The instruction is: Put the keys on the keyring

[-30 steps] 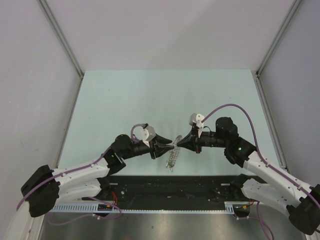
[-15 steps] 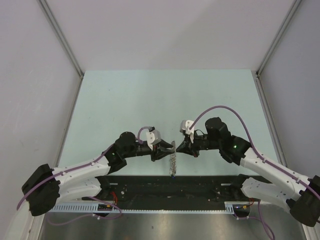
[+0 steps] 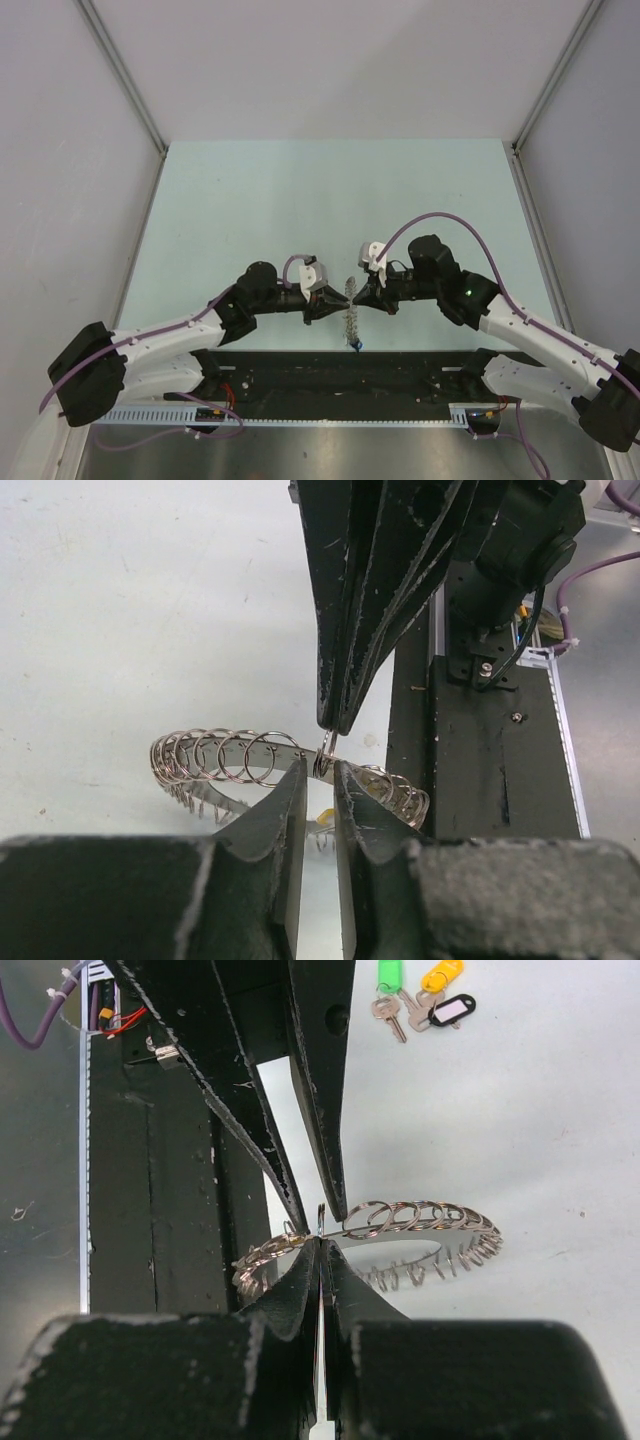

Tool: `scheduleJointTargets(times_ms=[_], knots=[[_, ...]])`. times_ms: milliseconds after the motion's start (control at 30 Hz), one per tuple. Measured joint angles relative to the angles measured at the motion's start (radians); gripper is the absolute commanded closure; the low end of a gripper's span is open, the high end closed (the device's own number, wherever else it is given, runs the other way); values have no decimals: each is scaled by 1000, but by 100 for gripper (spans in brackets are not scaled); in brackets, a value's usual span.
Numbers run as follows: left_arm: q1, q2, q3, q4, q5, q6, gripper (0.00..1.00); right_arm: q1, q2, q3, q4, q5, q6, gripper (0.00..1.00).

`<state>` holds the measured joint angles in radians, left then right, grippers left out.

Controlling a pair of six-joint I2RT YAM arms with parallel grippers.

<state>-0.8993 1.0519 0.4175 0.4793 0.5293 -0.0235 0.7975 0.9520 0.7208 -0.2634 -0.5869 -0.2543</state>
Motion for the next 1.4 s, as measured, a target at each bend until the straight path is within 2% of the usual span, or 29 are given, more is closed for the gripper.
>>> scheduleJointTargets(times_ms=[333,800,1000,1100,1167,1400], knots=[[-4,5,4,-19,-1,5,90,13,0,6,-10,6,-13,100],[-4,9,5,-19,3,-3,88,31,0,9,-18,31,-28,100],[-5,21,11,-19,10,-4,83,32,10,9,-19,34,-29,100],[-7,22,17,-18,15,-3,89,35,13,9,-19,34,-29,100],[-8,22,19,-17,18,-3,99,37,13,9,-19,34,-29,100],[-8,22,20,-18,23,-5,100,39,13,9,-21,44,-29,100]])
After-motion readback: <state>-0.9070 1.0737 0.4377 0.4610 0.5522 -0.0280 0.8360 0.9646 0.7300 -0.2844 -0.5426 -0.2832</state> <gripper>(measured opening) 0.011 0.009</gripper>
